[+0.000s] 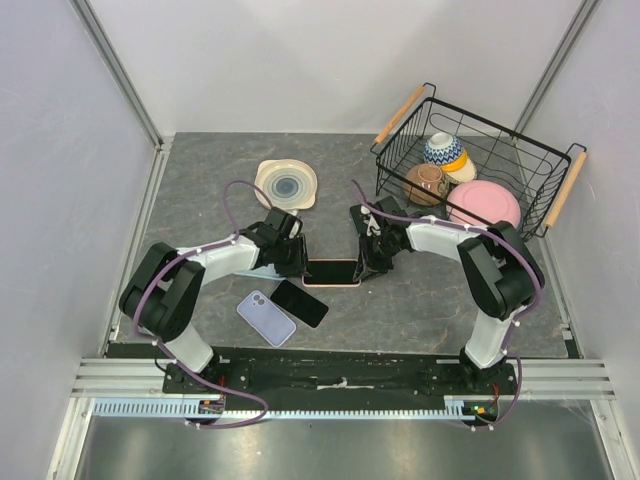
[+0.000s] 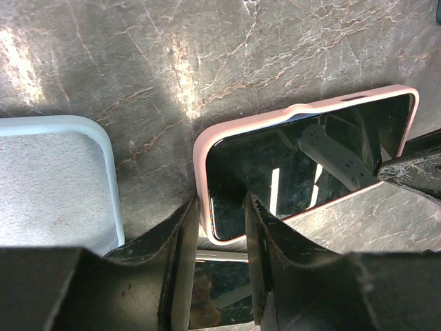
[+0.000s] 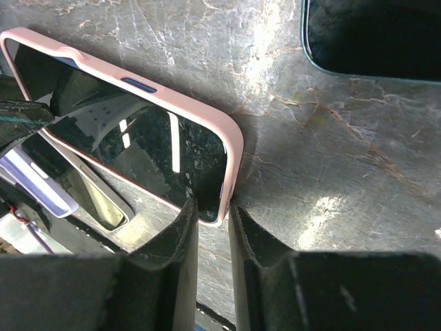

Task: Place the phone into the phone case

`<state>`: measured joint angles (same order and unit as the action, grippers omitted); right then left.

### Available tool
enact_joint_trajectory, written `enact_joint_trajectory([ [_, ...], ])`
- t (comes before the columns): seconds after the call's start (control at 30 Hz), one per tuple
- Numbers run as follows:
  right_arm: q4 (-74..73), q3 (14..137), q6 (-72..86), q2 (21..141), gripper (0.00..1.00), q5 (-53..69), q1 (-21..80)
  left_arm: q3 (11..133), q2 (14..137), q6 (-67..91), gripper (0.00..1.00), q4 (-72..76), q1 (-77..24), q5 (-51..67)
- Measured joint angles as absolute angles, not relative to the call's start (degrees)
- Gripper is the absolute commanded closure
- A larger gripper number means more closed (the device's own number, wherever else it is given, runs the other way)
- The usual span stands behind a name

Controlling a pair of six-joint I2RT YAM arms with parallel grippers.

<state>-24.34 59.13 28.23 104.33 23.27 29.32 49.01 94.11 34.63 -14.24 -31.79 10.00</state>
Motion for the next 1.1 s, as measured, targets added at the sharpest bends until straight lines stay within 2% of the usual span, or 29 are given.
enact_joint_trajectory([
  [0.2,-27.9,61.9,27.1,105.6,0.8,19.2,31.2,50.7,95.1,34.0,0.6,-16.1,-32.3,9.6],
  [0.37,-30.1,63.3,26.5,105.8,0.89,15.4,33.1,51.5,95.5,33.7,0.6,-17.1,-32.9,8.8],
  [0.53,-31.5,64.1,26.1,105.1,0.89,10.5,35.5,52.0,95.9,33.7,0.6,-17.5,-33.2,8.4],
  [0.6,-31.6,64.1,25.8,104.0,0.84,9.1,36.2,52.3,96.1,33.6,0.6,-17.4,-33.3,8.1],
  [0.7,-31.4,63.2,25.3,102.1,0.65,7.5,36.9,52.8,96.7,33.6,0.6,-16.6,-33.4,7.5],
  [0.73,-31.5,62.8,24.9,101.5,0.54,6.7,37.1,53.0,97.1,33.6,0.6,-15.9,-33.5,7.5],
  [0.83,-32.8,62.1,24.2,99.5,0.42,5.2,37.5,53.8,98.5,33.6,0.61,-13.6,-34.1,8.0],
  [1.0,-34.1,62.2,24.4,92.2,0.36,4.4,37.3,54.8,101.4,33.7,0.61,-7.1,-35.6,10.9],
  [1.1,-34.7,63.4,25.0,86.1,0.22,4.9,35.9,55.7,103.0,33.8,0.61,-4.7,-36.6,12.1],
])
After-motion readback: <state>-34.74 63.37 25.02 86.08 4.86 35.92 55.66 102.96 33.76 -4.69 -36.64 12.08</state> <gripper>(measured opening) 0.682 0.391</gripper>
